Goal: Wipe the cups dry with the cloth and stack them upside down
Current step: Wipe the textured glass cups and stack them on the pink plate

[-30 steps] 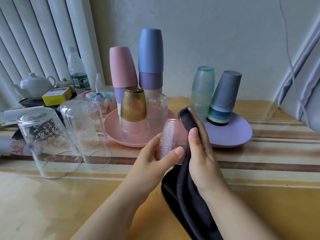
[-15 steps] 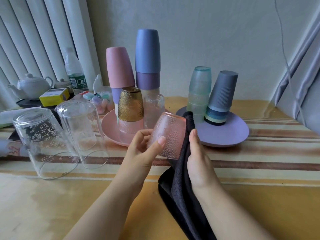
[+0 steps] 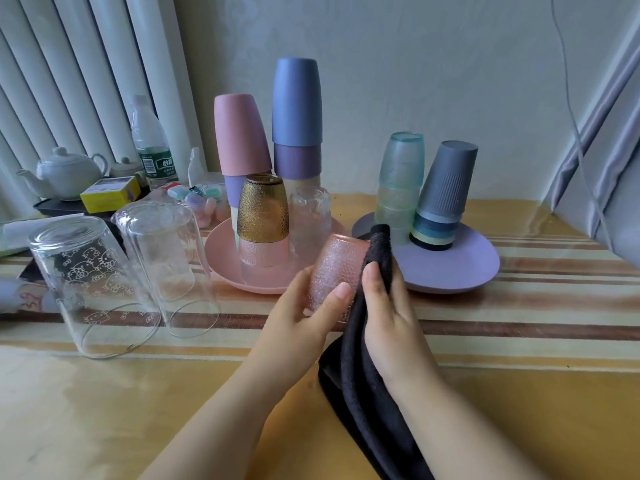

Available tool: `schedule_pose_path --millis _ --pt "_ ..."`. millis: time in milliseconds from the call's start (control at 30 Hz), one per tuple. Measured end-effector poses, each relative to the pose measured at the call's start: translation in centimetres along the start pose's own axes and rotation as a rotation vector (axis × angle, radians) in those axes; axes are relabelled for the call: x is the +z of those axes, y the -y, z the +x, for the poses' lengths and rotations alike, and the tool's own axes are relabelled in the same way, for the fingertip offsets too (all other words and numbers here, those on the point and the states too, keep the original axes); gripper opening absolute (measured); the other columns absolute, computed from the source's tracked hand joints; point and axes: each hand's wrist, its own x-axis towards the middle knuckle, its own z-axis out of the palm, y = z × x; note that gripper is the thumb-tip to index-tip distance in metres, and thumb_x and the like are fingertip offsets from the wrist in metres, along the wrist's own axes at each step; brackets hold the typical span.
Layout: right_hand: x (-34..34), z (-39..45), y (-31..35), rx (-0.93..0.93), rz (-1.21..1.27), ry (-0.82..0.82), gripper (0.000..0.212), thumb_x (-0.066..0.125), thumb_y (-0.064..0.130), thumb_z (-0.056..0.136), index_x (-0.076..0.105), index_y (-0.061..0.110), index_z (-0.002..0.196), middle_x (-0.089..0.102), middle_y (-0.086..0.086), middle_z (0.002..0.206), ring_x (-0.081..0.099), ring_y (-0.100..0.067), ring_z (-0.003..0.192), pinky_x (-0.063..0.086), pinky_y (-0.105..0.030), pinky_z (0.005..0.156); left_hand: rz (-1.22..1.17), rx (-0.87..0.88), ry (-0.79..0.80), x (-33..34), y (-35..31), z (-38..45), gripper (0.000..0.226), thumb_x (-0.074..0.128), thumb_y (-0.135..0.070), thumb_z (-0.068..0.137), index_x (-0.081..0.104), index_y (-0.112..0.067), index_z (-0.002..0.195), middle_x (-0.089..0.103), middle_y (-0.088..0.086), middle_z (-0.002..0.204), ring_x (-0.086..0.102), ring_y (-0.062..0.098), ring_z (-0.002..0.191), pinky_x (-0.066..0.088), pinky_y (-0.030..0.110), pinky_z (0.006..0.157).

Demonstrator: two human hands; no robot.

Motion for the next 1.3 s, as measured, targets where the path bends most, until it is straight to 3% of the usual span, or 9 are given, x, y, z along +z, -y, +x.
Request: schedule_pose_path --millis 200,300,400,567,700,833,1000,1100,1300 --pt "-1.1 1.2 -0.2 0.066 0.152 -0.038 0.057 0.050 0.061 0.083 0.060 0.021 0.122 0.063 0.008 0.123 0.053 -0.006 0.120 0.038 -0.033 0.107 -0.164 -0.062 0.176 0.0 -0.5 -0.4 0.031 0.050 -0.046 0.092 0.060 -0.028 0.115 0.070 -0.025 0.109 0.060 -0.011 0.107 0.044 0.007 0.089" --pt "-0.9 1.0 0.2 0.179 0.314 0.052 0.055 0.044 0.056 0.080 0.064 0.016 0.111 0.069 0.003 0.112 0.059 -0.011 0.112 0.045 -0.028 0.100 -0.237 -0.091 0.186 -0.6 0.0 -0.1 0.061 0.053 -0.062 0.086 0.056 -0.023 0.133 0.061 -0.002 0.134 0.052 0.016 0.130 0.033 0.041 0.114" --pt "-0.6 0.7 0.1 0.232 0.310 0.119 0.067 0.041 0.058 0.076 0.059 0.013 0.122 0.066 0.000 0.119 0.057 -0.012 0.117 0.038 -0.035 0.107 -0.317 -0.105 0.221 -0.8 0.2 0.3 0.060 0.049 -0.063 0.082 0.062 -0.026 0.128 0.062 0.005 0.133 0.053 0.022 0.129 0.030 0.050 0.114" --pt "-0.8 0.8 -0.2 0.141 0.140 0.041 0.065 0.040 0.067 0.083 0.055 0.022 0.128 0.060 0.011 0.127 0.051 0.000 0.120 0.035 -0.023 0.107 -0.264 -0.123 -0.035 -0.6 0.6 0.9 0.070 0.060 -0.069 0.065 0.064 -0.018 0.112 0.071 0.006 0.111 0.066 0.021 0.106 0.048 0.046 0.100" --pt "-1.0 0.7 -0.1 0.057 0.040 -0.062 0.032 0.034 0.044 0.094 0.050 0.038 0.121 0.053 0.027 0.121 0.046 0.023 0.105 0.033 0.006 0.087 0.049 0.100 -0.250 -0.1 0.3 0.4 0.043 0.055 -0.061 0.082 0.061 -0.024 0.101 0.066 -0.013 0.086 0.060 -0.004 0.079 0.045 0.013 0.073" --pt "-0.3 0.3 -0.3 0.058 -0.007 -0.049 0.026 0.032 0.051 0.085 0.043 0.050 0.109 0.045 0.042 0.107 0.041 0.035 0.092 0.029 0.010 0.076 0.210 0.081 -0.108 0.5 0.5 -0.1 0.078 0.057 -0.069 0.069 0.048 -0.029 0.136 0.062 -0.019 0.123 0.056 -0.005 0.115 0.045 0.022 0.097" --pt "-0.6 0.5 -0.2 0.034 0.069 -0.010 0.023 0.038 0.043 0.094 0.052 0.040 0.112 0.056 0.034 0.108 0.048 0.027 0.099 0.036 0.003 0.084 0.009 0.066 0.072 -0.3 0.2 0.2 0.054 0.066 -0.050 0.079 0.058 -0.025 0.125 0.070 -0.010 0.117 0.064 0.007 0.112 0.050 0.029 0.097" --pt "-0.9 0.9 0.0 0.068 0.138 0.002 0.054 0.042 0.058 0.085 0.060 0.022 0.121 0.064 0.009 0.121 0.055 -0.003 0.117 0.038 -0.029 0.107 -0.121 0.034 0.154 -0.6 -0.3 -0.2 0.043 0.060 -0.038 0.089 0.061 -0.015 0.125 0.070 -0.001 0.119 0.064 0.012 0.114 0.047 0.021 0.093" --pt "-1.0 1.2 0.3 0.303 0.492 0.163 0.050 0.044 0.051 0.078 0.065 0.015 0.106 0.070 -0.004 0.106 0.062 -0.016 0.101 0.047 -0.029 0.091 -0.392 -0.044 0.220 -0.9 0.0 0.3 0.067 0.069 -0.070 0.068 0.072 -0.018 0.110 0.065 0.017 0.124 0.059 0.028 0.119 0.040 0.043 0.109"
